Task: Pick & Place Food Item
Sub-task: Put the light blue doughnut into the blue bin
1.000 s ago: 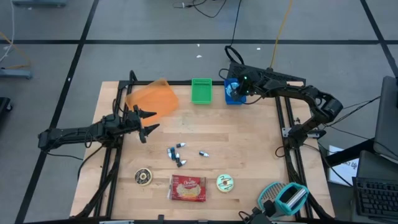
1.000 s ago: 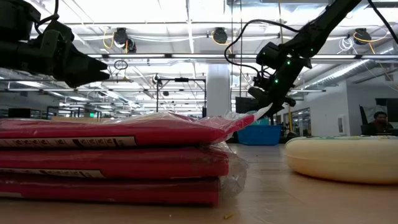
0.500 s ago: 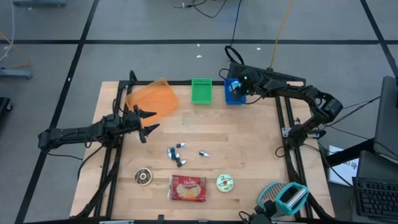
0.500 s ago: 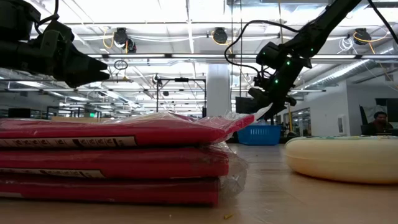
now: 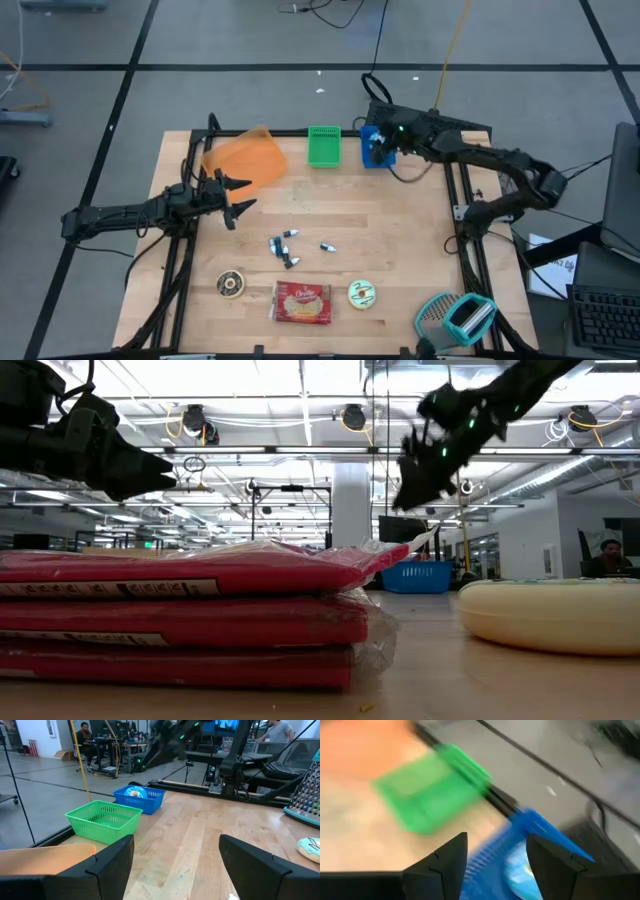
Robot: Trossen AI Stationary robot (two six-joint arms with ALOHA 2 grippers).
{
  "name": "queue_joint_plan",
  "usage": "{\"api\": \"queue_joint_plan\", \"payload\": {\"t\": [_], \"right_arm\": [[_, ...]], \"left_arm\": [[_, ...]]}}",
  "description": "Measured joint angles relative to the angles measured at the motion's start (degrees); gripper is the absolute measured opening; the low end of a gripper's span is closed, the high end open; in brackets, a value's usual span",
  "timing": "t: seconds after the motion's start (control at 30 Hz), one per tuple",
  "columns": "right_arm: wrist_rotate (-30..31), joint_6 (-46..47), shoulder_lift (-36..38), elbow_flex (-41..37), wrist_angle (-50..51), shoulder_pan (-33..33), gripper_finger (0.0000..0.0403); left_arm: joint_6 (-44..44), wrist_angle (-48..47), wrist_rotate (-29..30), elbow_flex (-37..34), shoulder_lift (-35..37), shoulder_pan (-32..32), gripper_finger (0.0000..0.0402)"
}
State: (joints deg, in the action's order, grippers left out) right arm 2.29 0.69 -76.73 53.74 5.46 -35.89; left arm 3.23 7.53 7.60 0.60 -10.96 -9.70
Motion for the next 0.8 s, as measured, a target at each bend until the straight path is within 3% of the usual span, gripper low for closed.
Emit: {"api": "queue_joint_plan", "payload": {"t": [0.13, 0.33, 0.5, 0.57, 0.8], "right_arm": [[-2.57, -0.33, 6.66, 0.0, 0.05, 9.54, 0.0192], [-0.97, 1.51, 9.82, 0.02, 0.31, 30.96, 0.0195], [9.97, 4.23, 5.1, 0.07, 1.33, 49.37, 0.0207], [11.28, 7.49, 2.11, 0.08, 1.59, 54.48, 0.022], [9.75, 19.35, -8.62, 0.11, 8.61, 61.62, 0.0268]], "left_arm": [[0.01, 0.0, 0.0, 0.0, -0.02, 0.0, 0.0296], [0.01, 0.0, 0.0, 0.0, 0.0, -0.01, 0.0296], [0.01, 0.0, 0.0, 0.0, -0.01, 0.01, 0.0296], [0.01, 0.0, 0.0, 0.0, -0.02, 0.01, 0.0296], [0.01, -0.02, 0.0, 0.0, 0.0, -0.01, 0.0296]]}}
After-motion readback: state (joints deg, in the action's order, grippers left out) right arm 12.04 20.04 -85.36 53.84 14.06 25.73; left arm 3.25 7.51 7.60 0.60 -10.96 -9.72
